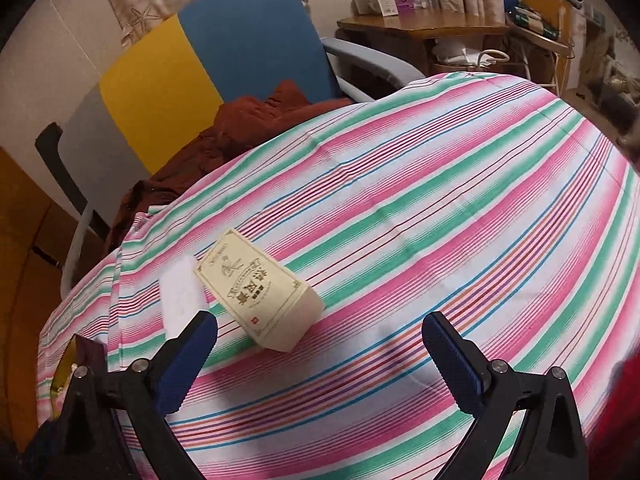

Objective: Organize objects
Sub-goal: 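Grasp the white block with the left tool while the right tool grasps the cream tea box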

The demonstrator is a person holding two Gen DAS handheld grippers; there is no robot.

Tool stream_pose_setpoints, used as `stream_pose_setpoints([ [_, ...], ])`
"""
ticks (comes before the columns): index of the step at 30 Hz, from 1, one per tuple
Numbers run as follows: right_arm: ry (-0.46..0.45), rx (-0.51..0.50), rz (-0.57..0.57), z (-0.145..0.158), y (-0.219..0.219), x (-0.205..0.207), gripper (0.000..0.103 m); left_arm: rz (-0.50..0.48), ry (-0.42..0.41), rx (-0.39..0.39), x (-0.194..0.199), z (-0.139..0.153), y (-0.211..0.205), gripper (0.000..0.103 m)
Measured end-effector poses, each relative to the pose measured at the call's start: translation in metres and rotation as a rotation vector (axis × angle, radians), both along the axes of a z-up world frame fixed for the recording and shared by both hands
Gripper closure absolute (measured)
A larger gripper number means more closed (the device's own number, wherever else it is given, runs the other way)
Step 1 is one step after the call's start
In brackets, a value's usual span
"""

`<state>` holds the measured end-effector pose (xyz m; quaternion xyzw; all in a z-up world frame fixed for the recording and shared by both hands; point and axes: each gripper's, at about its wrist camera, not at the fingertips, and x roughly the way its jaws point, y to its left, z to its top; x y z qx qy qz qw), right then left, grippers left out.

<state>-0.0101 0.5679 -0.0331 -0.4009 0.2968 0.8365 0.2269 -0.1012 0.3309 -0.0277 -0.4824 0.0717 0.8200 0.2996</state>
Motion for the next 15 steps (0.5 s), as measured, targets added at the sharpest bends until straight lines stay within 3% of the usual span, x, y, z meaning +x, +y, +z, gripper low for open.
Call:
stream_pose_setpoints([
  [5, 0.032, -0.035, -0.007, 0.002, 0.004, 0.004, 0.000, 0.053, -0.065, -0.014, -0.033, -0.021, 0.024, 0.020],
  [15, 0.044, -0.086, -0.012, -0.002, 0.008, 0.004, 0.000, 0.092, -0.069, -0.110, -0.089, -0.059, 0.081, 0.020],
])
